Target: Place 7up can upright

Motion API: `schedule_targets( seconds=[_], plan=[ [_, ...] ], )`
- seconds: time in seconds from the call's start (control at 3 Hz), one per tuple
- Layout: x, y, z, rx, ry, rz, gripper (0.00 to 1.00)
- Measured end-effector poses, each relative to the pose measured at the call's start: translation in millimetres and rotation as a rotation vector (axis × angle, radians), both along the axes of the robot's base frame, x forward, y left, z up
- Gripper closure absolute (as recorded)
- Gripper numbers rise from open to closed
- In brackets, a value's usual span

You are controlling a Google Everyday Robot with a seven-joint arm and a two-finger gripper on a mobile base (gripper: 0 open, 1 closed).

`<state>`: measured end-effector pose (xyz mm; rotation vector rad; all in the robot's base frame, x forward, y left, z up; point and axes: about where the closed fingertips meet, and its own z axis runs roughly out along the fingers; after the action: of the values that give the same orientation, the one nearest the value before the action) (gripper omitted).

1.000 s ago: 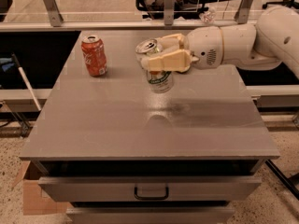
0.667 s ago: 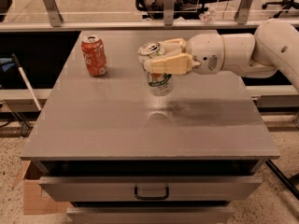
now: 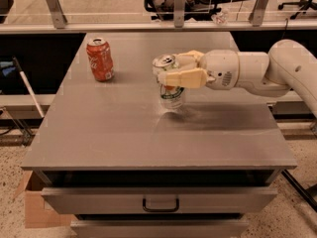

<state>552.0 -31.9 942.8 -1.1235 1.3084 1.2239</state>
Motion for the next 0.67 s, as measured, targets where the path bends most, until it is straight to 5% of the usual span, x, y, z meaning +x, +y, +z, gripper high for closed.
schedule_targets(
  seconds=[0.67],
  plan=[
    [2.9, -10.8, -9.2, 0.117, -0.043, -0.010, 0.51]
  ],
)
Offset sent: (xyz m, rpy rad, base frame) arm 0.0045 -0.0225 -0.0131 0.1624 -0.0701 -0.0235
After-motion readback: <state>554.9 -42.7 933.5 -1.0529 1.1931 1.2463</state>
